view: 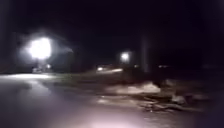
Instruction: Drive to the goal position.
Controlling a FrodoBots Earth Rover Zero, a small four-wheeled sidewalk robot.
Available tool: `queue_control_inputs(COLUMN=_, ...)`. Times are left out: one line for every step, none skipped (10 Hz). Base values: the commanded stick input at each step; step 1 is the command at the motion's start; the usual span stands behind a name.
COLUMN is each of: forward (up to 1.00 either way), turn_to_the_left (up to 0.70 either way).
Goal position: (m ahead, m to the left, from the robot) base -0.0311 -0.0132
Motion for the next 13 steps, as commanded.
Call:
queue_control_inputs(forward=0.00, turn_to_the_left=-1.00)
queue_control_inputs(forward=0.00, turn_to_the_left=-1.00)
queue_control_inputs(forward=0.00, turn_to_the_left=-1.00)
queue_control_inputs(forward=0.00, turn_to_the_left=-1.00)
queue_control_inputs(forward=0.00, turn_to_the_left=-1.00)
queue_control_inputs(forward=0.00, turn_to_the_left=-1.00)
queue_control_inputs(forward=0.00, turn_to_the_left=-1.00)
queue_control_inputs(forward=0.00, turn_to_the_left=-1.00)
queue_control_inputs(forward=0.00, turn_to_the_left=-1.00)
queue_control_inputs(forward=0.00, turn_to_the_left=-1.00)
queue_control_inputs(forward=0.00, turn_to_the_left=-1.00)
queue_control_inputs(forward=0.00, turn_to_the_left=-1.00)
queue_control_inputs(forward=0.00, turn_to_the_left=-1.00)
